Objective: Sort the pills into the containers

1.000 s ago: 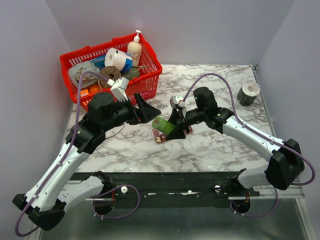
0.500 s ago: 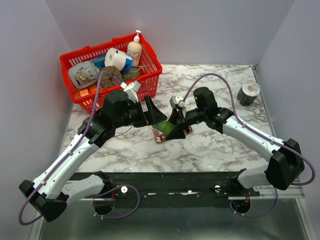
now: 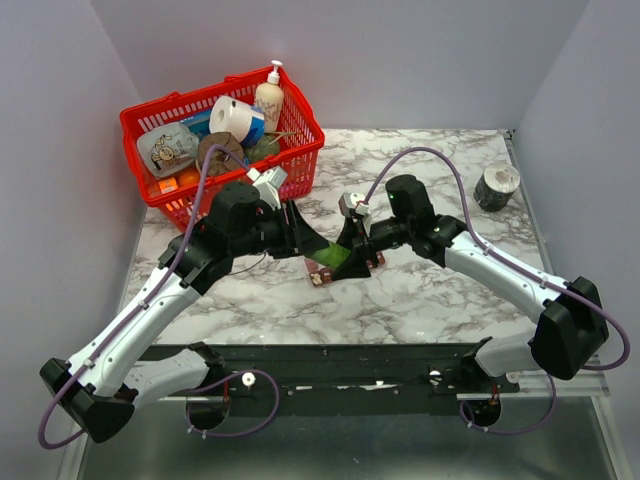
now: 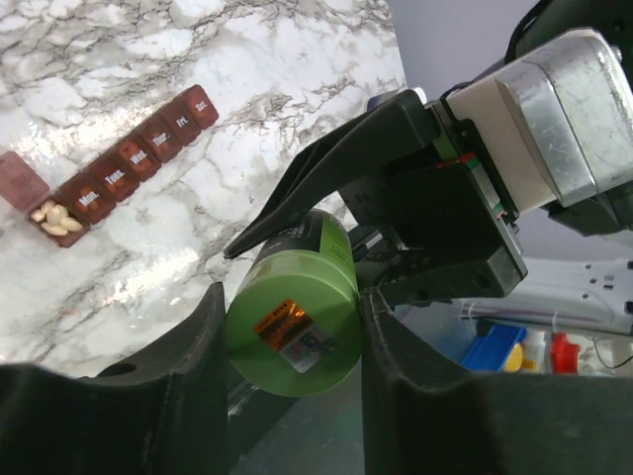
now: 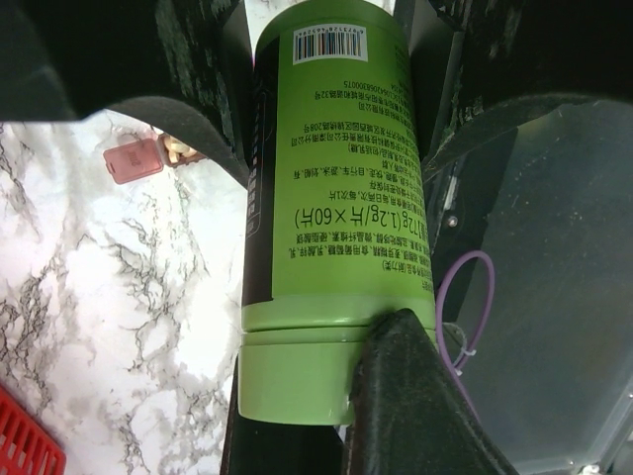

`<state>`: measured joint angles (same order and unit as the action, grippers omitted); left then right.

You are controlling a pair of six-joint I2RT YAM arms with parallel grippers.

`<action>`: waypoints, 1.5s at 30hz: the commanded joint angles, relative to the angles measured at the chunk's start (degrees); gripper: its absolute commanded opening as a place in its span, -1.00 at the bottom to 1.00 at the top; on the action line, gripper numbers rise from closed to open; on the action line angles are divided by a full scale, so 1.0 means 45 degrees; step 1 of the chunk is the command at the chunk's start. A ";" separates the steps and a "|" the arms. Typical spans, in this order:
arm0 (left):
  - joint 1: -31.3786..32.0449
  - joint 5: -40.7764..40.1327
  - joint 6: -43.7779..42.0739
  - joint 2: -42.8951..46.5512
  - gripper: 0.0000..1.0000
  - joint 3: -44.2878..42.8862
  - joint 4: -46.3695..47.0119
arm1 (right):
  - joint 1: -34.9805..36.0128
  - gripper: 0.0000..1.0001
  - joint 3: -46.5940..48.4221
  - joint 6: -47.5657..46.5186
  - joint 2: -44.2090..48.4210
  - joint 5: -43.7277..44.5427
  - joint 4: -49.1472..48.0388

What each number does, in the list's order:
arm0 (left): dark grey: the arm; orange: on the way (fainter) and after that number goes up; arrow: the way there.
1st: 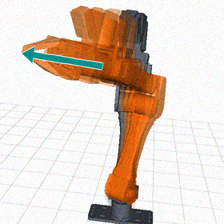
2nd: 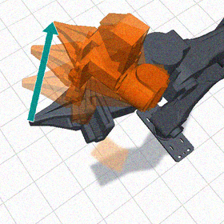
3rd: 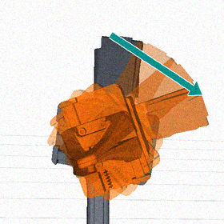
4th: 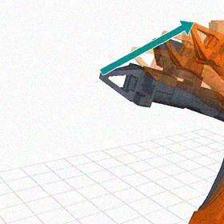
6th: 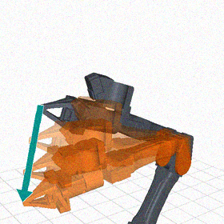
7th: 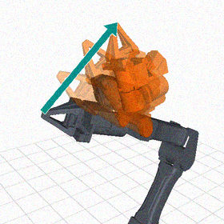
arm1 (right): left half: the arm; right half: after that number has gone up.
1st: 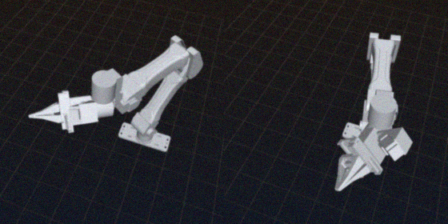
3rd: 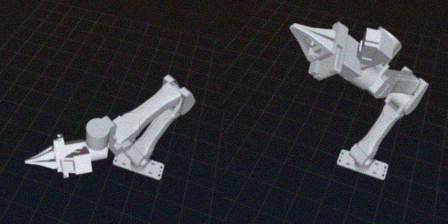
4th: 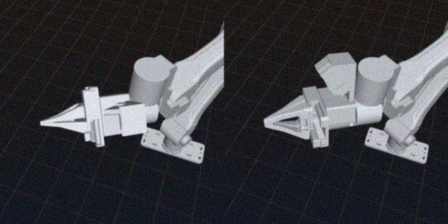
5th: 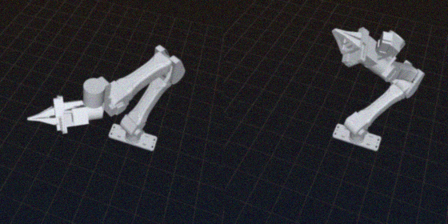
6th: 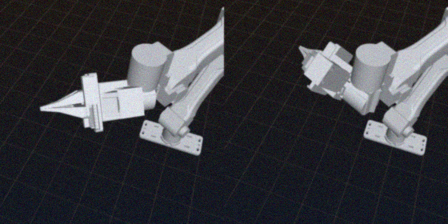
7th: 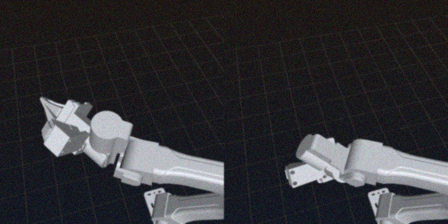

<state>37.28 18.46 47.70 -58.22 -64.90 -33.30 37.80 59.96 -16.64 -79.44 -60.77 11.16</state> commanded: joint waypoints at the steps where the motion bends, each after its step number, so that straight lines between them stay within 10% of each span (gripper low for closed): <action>1: 0.0076 0.0742 -0.1456 -0.0266 -0.78 -0.0205 -0.0548 | 0.0057 -0.99 0.0483 -0.0266 0.0016 -0.0089 -0.0077; 13: -0.0276 0.7907 -1.0017 -0.1341 -0.61 -0.0380 0.0408 | 0.0057 -0.99 0.0503 -0.0364 0.0114 -0.0342 0.0001; 15: -0.0276 0.8201 -1.2096 -0.0951 -0.97 -0.0517 -0.0021 | 0.0076 -0.99 0.0483 -0.0364 0.0114 -0.0382 0.0001; 23: -0.0295 0.9588 -2.0496 -0.0185 -1.00 -0.0496 -0.2393 | 0.0057 -0.99 0.0503 -0.0500 0.0134 -0.0382 0.0079; 31: -0.0198 0.9941 -2.4309 -0.1828 -0.46 -0.2489 -0.6016 | 0.0057 -0.99 0.0503 -0.0501 0.0153 -0.0382 0.0099; 36: -0.0061 0.9512 -2.4448 -0.2044 0.37 -0.2745 -0.6351 | 0.0057 -0.99 0.0503 -0.0540 0.0173 -0.0382 0.0099; 38: -0.0061 0.9453 -2.4061 -0.1830 0.38 -0.2628 -0.5905 | 0.0057 -0.99 0.0522 -0.0540 0.0153 -0.0382 0.0118; 40: -0.0042 0.9453 -2.3688 -0.1634 0.97 -0.2395 -0.5454 | 0.0057 -0.99 0.0542 -0.0540 0.0114 -0.0382 0.0137; 45: -0.0042 0.9102 -2.1295 -0.0561 0.98 -0.1711 -0.3035 | 0.0037 -0.99 0.0503 -0.0578 0.0153 -0.0265 0.0118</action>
<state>36.14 55.75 -55.16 -65.34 -75.00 -53.54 38.85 60.51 -20.40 -79.22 -62.87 13.76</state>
